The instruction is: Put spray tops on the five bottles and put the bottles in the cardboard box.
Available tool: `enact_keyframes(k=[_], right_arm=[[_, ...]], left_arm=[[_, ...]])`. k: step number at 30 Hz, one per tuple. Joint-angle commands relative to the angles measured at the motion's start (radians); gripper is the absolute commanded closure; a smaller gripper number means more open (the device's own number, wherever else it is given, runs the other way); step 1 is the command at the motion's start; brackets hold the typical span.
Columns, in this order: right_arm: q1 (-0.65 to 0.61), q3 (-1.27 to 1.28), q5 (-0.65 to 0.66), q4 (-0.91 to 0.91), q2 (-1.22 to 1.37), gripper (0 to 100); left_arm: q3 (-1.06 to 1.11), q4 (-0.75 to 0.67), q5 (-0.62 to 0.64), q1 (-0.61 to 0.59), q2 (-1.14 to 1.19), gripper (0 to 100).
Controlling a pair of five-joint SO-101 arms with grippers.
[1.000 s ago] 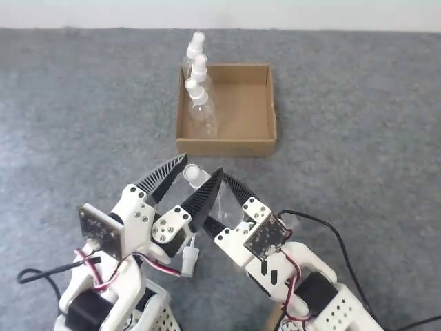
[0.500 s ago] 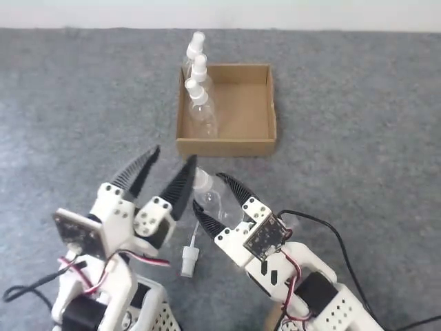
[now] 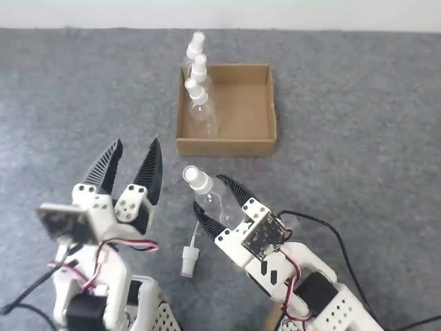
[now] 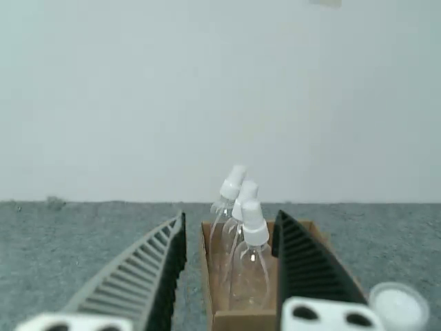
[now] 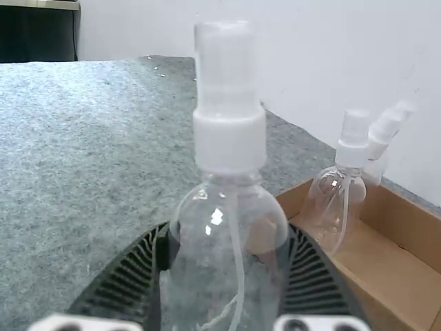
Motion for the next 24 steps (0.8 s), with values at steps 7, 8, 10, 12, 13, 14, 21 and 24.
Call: enact_keyframes(k=[7,8,10,12,13,14,21,24], right_arm=[[0.005,0.021,0.008,-0.004,-0.022,91.4],[0.005,0.021,0.008,-0.004,-0.022,91.4],[0.005,0.021,0.006,-0.004,-0.022,91.4],[0.005,0.021,0.005,-0.004,-0.022,91.5],[0.005,0.021,0.005,-0.004,-0.021,91.6],[0.005,0.021,0.005,-0.004,-0.021,91.6],[0.005,0.021,0.005,-0.001,-0.019,91.8],[0.007,0.021,0.005,0.004,-0.019,91.8]], left_arm=[[0.179,-0.089,-0.011,0.074,-0.018,81],[0.179,-0.084,-0.020,0.094,-0.018,81],[0.182,-0.083,-0.058,0.143,-0.018,81],[0.185,-0.061,-0.092,0.184,-0.018,81],[0.182,-0.043,-0.103,0.204,-0.018,81],[0.180,-0.028,-0.112,0.222,-0.018,81],[0.179,0.011,-0.178,0.338,-0.018,81],[0.177,0.012,-0.178,0.325,-0.018,81]])
